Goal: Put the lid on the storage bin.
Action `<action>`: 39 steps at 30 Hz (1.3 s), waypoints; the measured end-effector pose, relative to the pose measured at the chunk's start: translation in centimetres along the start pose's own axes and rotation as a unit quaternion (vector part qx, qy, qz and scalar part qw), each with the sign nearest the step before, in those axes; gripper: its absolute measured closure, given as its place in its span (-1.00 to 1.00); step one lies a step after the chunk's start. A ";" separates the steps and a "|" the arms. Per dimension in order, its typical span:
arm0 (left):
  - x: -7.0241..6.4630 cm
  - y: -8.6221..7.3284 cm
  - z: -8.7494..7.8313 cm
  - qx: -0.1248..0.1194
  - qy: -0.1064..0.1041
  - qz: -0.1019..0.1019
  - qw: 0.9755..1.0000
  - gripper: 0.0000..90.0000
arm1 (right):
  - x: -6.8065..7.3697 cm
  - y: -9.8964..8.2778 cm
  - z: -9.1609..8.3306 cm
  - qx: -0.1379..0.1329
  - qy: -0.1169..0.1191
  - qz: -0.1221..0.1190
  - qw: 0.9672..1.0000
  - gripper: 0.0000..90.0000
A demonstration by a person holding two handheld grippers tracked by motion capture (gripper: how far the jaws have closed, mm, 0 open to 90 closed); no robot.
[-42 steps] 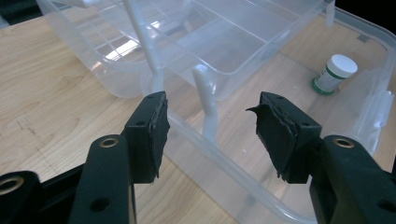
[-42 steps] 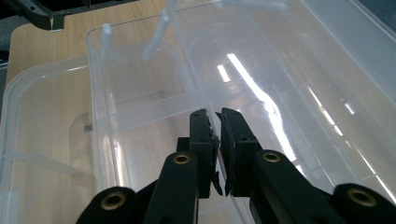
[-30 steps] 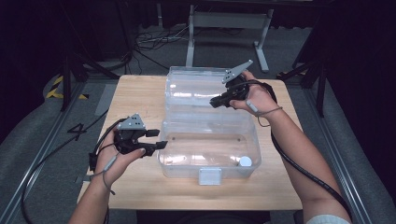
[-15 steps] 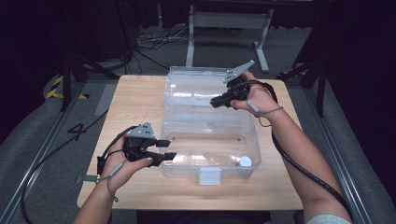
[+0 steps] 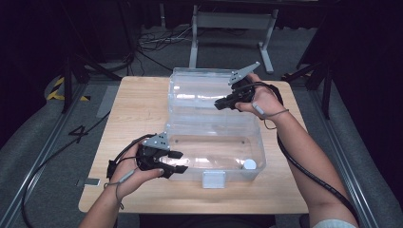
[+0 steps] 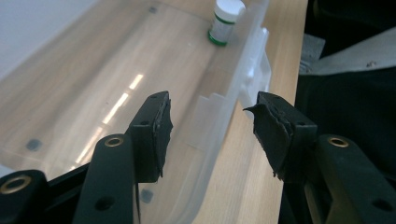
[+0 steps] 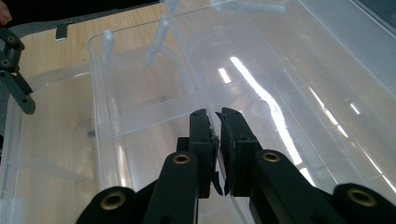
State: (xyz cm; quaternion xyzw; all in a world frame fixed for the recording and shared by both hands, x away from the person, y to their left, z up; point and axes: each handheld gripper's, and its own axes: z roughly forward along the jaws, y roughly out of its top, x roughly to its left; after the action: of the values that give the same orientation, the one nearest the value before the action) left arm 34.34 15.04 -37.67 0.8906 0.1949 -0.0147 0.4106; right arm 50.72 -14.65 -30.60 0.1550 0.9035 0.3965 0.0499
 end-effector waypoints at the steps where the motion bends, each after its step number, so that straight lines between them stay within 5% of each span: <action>1: 0.0 0.0 0.2 0.006 -0.002 0.001 1.000 0.05 | 0.0 0.0 0.0 -0.001 -0.001 0.001 1.000 0.87; 12: 0.1 -0.4 1.8 0.043 -0.024 -0.001 0.999 0.21 | 0.1 0.0 0.0 -0.001 -0.002 0.000 1.000 0.87; 22: 0.2 -0.6 2.2 0.066 -0.022 -0.005 0.998 0.51 | 0.3 -0.1 0.0 -0.005 -0.006 -0.002 1.000 0.86; 26: 0.2 -0.7 2.3 0.067 -0.011 -0.008 0.998 0.65 | 0.4 -0.2 0.0 -0.006 -0.007 -0.001 1.000 0.86; 39: 0.1 -0.8 2.3 0.067 -0.007 -0.008 0.998 0.65 | 0.9 -0.2 -0.3 -0.008 -0.008 -0.002 1.000 0.87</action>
State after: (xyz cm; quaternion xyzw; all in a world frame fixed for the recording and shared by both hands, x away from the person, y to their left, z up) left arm 34.44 13.84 -39.81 0.9144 0.1980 -0.0375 0.3510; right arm 49.80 -14.68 -30.49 0.1559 0.9003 0.4020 0.0589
